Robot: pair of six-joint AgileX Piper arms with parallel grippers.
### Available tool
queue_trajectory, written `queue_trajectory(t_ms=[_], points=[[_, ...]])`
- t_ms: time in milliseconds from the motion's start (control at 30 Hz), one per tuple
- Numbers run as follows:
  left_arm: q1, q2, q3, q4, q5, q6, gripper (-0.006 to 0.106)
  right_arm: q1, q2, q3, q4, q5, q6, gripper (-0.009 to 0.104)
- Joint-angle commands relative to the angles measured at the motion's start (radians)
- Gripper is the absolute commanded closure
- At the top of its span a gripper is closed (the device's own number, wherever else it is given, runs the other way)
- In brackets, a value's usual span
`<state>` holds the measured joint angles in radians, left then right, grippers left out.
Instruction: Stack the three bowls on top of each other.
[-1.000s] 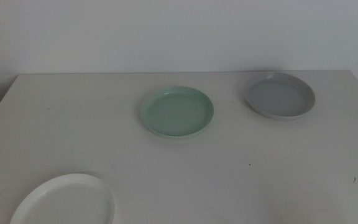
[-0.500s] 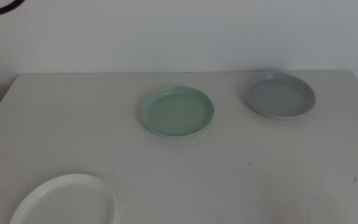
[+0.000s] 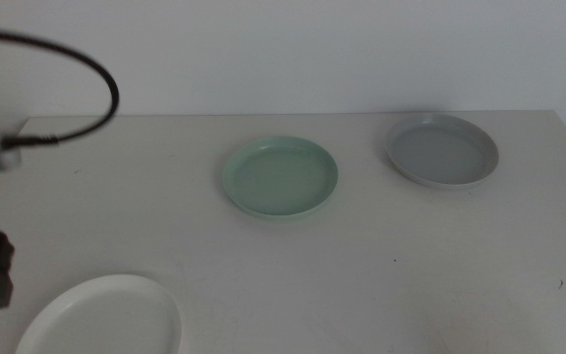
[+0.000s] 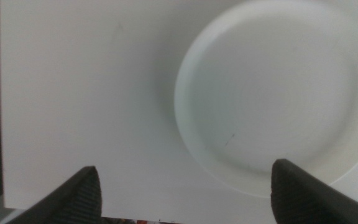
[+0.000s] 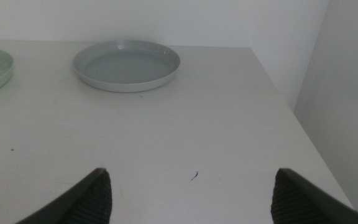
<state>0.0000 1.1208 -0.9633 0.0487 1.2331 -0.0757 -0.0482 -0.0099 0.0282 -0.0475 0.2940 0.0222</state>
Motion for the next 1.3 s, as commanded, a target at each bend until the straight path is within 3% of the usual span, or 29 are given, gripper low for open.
queue_trajectory(t_ms=[0, 267, 967, 1267], points=[[0.000, -0.009, 0.046, -0.001, -0.083, 0.002, -0.004, -0.007, -0.026, -0.006, -0.013, -0.077, -0.006, 0.030], [0.000, 0.035, 0.209, -0.012, -0.268, 0.008, -0.004, -0.007, -0.026, -0.006, -0.013, -0.077, -0.006, 0.030], [0.000, 0.281, 0.220, -0.049, -0.388, 0.104, -0.004, -0.007, -0.026, -0.006, -0.013, -0.077, -0.006, 0.030], [0.175, 0.282, 0.223, -0.269, -0.390, 0.337, -0.004, -0.007, -0.026, -0.006, -0.013, -0.077, -0.006, 0.030]])
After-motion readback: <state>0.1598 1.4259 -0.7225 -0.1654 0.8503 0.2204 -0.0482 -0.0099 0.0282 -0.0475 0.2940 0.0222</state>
